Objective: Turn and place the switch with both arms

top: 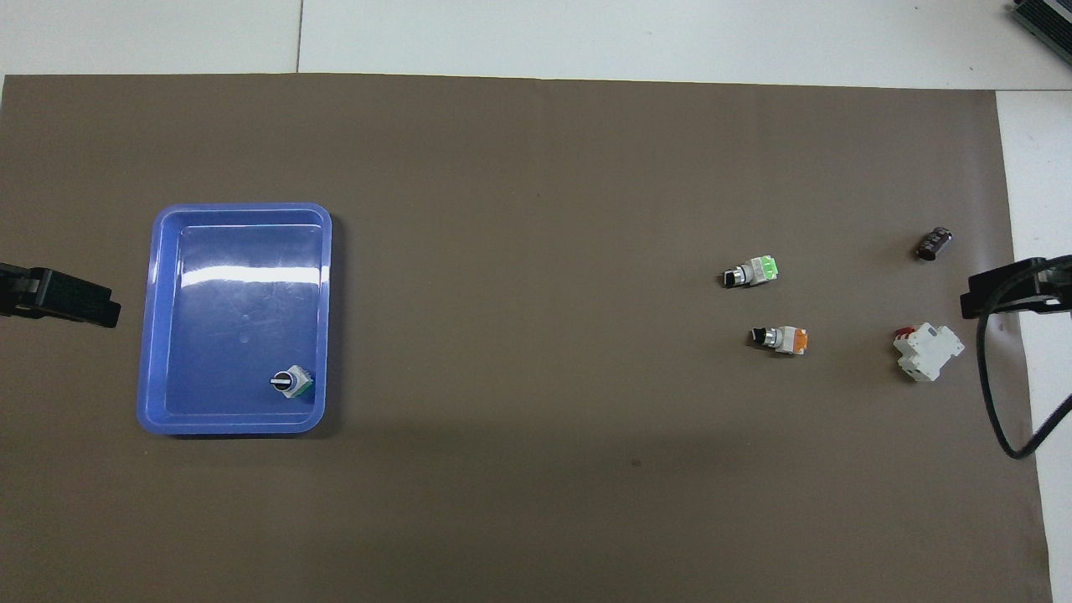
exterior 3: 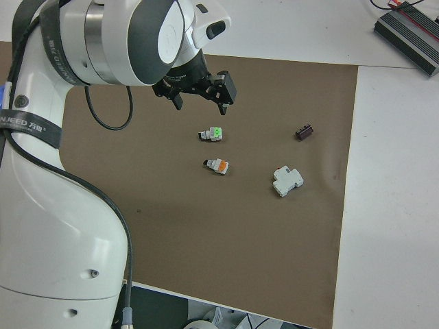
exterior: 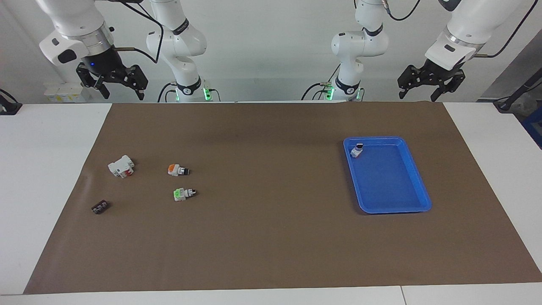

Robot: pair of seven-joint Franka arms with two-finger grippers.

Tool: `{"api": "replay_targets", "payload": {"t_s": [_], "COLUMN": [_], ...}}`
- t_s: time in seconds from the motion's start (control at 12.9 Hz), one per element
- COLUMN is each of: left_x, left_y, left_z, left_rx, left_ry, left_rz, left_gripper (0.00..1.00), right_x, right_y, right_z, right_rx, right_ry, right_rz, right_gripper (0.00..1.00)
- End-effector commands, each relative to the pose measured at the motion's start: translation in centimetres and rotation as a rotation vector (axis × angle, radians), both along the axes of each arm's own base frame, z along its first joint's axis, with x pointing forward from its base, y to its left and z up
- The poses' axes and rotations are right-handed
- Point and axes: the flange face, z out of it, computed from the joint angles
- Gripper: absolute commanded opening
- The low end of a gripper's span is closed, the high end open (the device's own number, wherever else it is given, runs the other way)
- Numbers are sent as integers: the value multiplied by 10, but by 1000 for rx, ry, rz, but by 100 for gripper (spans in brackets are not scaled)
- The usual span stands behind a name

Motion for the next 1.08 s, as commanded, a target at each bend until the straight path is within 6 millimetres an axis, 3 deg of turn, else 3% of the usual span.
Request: {"api": "replay_targets", "payload": {"t_s": [0.0, 0.62, 0.93, 1.01], "left_x": [-9, -9, -9, -9], "left_y": [-1, -2, -1, -2], "left_z": [1, 1, 1, 0], "left_rx": [9, 8, 10, 8], "left_ry": [0, 1, 1, 3], "left_rz": [7, -4, -2, -3], "left_gripper": [100, 100, 100, 100], "right_x": [-1, 3, 16, 19], "right_y": [-6, 3, 32, 34], "right_z": [-1, 0, -36, -52], "right_rx": [-9, -13, -13, -11], "right_ry": [-27, -66, -107, -112], "right_rz": [2, -91, -243, -267], "right_gripper": [100, 100, 100, 100]}}
